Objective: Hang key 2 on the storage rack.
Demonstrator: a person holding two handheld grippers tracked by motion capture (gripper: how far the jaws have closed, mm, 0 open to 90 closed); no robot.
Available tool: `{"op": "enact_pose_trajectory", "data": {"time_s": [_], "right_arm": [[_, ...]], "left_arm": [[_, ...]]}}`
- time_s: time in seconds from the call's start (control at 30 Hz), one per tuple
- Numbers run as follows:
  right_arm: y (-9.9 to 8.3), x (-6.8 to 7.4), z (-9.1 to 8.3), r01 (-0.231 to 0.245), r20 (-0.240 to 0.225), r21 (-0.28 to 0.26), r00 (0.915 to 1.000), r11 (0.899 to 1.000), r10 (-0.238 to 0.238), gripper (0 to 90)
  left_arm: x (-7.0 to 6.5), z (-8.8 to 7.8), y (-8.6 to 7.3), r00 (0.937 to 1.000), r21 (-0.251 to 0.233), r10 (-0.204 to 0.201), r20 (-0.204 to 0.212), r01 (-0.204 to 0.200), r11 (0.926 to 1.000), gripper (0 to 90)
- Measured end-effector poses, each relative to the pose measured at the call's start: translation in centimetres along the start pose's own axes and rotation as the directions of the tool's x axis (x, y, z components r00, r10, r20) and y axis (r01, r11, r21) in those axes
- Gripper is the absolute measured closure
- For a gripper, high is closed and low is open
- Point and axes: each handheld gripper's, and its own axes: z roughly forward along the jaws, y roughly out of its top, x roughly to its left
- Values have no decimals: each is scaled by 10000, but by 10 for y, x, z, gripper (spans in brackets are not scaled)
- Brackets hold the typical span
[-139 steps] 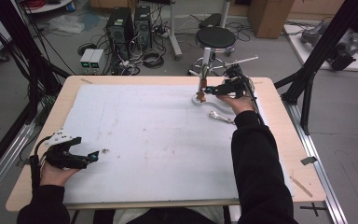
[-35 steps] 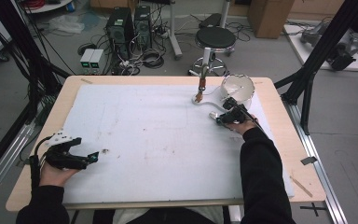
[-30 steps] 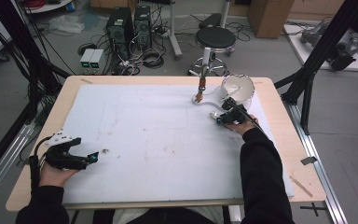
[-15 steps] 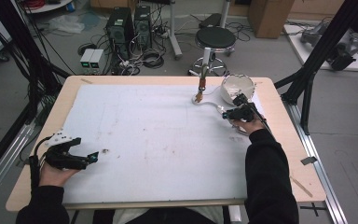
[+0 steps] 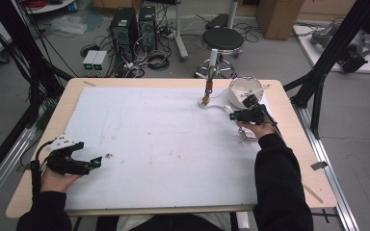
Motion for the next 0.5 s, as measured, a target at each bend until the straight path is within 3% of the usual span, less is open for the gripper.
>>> {"op": "enact_pose_trajectory", "data": {"time_s": [0.5], "right_arm": [[7, 9, -14, 67, -224, -661, 9997, 9978, -82, 747]], "left_arm": [[0, 0, 0, 10000, 11, 23, 12, -23, 10000, 17]]}}
